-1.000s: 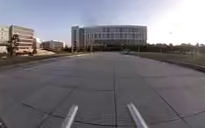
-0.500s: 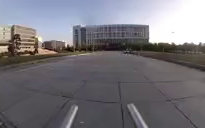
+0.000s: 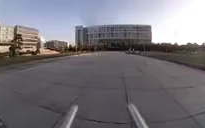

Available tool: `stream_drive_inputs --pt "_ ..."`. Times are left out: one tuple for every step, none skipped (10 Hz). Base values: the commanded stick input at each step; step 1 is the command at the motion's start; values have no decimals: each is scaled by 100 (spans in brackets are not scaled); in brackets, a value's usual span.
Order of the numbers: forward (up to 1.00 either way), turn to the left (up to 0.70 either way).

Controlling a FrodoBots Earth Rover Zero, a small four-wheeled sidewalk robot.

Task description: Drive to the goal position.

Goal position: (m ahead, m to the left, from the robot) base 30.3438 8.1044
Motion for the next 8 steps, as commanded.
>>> stream_drive_inputs --pt "70 0" --pt "70 0" --pt "70 0" --pt "70 0" --pt "70 0" --pt "70 0" --pt "70 0" --pt "70 0"
